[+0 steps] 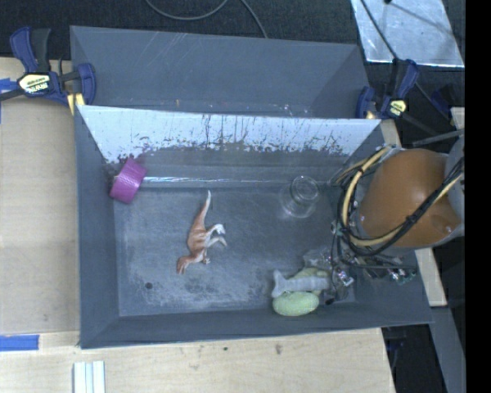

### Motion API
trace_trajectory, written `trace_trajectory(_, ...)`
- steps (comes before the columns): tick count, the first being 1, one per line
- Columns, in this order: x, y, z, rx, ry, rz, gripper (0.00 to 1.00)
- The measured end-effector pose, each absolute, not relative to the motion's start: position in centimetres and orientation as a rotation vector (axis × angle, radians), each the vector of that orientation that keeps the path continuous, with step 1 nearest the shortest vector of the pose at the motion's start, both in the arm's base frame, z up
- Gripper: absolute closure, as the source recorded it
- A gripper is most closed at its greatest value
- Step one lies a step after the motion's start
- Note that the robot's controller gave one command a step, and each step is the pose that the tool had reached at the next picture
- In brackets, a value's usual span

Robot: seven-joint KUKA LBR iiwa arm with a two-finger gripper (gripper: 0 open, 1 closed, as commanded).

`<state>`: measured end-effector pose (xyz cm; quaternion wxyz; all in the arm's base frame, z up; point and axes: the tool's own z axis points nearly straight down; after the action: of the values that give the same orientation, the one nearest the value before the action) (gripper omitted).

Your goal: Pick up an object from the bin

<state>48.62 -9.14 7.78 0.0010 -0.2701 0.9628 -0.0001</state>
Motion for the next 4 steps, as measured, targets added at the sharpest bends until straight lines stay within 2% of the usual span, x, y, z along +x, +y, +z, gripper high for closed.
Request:
trace_trajectory(1,48.5,-9.5,9.2,-0.840,3.023,-0.001,1.00)
trace_trajectory(2,49.2,-9.4,9.6,-0.828,3.025,-0.003,1.00)
trace_trajectory(3,50.8,-12.0,12.6,-0.818,3.031,0.001,1.00)
trace_trajectory(4,50.6,-11.6,18.0,-0.832,3.032,0.003,1.00)
